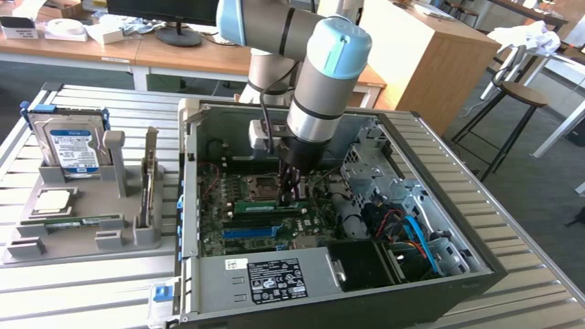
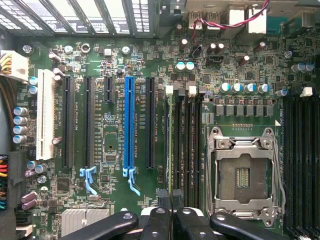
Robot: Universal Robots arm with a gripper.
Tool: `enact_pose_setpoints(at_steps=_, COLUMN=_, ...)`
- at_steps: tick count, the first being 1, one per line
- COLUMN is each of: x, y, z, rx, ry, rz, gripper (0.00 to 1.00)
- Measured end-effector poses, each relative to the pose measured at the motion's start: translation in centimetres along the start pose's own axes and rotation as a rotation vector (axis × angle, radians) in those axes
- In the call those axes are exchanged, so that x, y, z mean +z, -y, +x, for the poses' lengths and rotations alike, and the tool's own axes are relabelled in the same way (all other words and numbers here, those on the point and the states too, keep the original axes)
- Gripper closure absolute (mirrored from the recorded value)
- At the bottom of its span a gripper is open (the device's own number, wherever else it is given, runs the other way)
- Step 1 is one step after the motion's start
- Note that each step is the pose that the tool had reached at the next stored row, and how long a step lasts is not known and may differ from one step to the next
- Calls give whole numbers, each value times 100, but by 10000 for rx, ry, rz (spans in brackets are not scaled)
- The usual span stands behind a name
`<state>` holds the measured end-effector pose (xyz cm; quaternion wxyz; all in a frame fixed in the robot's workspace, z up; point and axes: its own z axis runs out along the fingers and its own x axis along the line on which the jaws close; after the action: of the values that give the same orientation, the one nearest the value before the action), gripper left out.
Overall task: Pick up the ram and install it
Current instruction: 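Insert the ram into the slot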
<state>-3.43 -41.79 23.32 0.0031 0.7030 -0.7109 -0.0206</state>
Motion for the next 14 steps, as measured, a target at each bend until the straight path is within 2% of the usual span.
enact_pose_setpoints(at_steps=14, x=17, y=1, z=-3, rx=0, ry=-2, rz=-1, gripper=89)
